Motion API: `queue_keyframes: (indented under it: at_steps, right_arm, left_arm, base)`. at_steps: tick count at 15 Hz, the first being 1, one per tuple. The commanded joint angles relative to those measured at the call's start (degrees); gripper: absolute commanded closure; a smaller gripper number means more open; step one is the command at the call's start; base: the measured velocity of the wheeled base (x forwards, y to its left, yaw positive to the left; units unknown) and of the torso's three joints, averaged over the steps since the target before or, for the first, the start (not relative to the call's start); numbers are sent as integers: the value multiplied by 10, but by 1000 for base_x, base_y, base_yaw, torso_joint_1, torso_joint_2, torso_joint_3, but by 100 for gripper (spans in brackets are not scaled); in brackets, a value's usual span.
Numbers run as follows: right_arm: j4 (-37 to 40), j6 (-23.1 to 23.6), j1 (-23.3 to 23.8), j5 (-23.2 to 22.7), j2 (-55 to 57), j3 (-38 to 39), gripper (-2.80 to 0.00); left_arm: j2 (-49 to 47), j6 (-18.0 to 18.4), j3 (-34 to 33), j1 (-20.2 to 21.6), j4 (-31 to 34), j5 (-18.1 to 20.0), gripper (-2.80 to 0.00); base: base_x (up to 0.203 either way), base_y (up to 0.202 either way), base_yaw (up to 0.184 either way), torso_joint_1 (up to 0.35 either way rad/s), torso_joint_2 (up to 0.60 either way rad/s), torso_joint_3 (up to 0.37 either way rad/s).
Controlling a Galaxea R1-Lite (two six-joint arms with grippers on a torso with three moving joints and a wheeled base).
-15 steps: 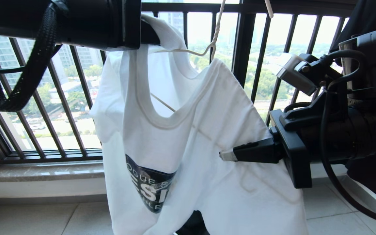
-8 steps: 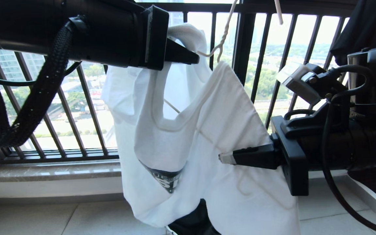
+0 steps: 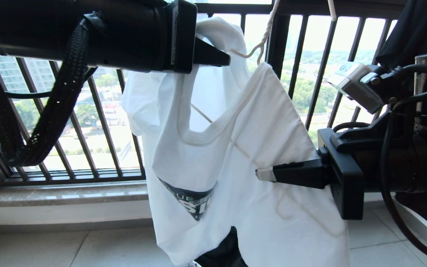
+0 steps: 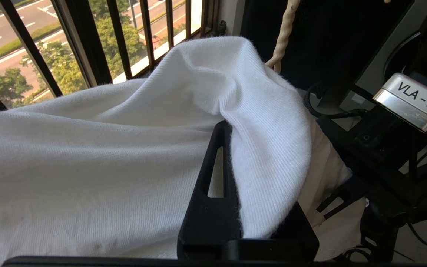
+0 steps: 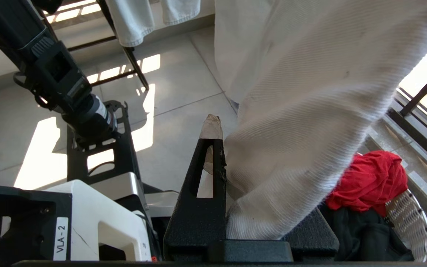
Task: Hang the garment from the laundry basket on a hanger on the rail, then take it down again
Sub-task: Hang the clothes on the clothes rack
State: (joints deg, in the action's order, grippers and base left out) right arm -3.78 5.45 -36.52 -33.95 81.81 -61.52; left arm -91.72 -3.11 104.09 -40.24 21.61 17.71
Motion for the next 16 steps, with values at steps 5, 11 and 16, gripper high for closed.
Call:
queue_keyframes:
  at_steps: [5, 11, 16]
  right_arm:
    - [-76, 0, -5, -3, 14, 57, 0]
    - [-138, -3, -8, -8, 18, 102, 0]
    - [-165, -3, -13, -10, 37, 101, 0]
  left_arm:
    - [-4, 4, -4, 10, -14, -14, 0]
    - [-5, 11, -16, 14, -14, -16, 0]
    - [-5, 19, -34, 12, -14, -19, 0]
  base:
    - [0, 0, 0, 0, 0, 0]
    - [0, 0, 0, 0, 0, 0]
    - [0, 0, 0, 0, 0, 0]
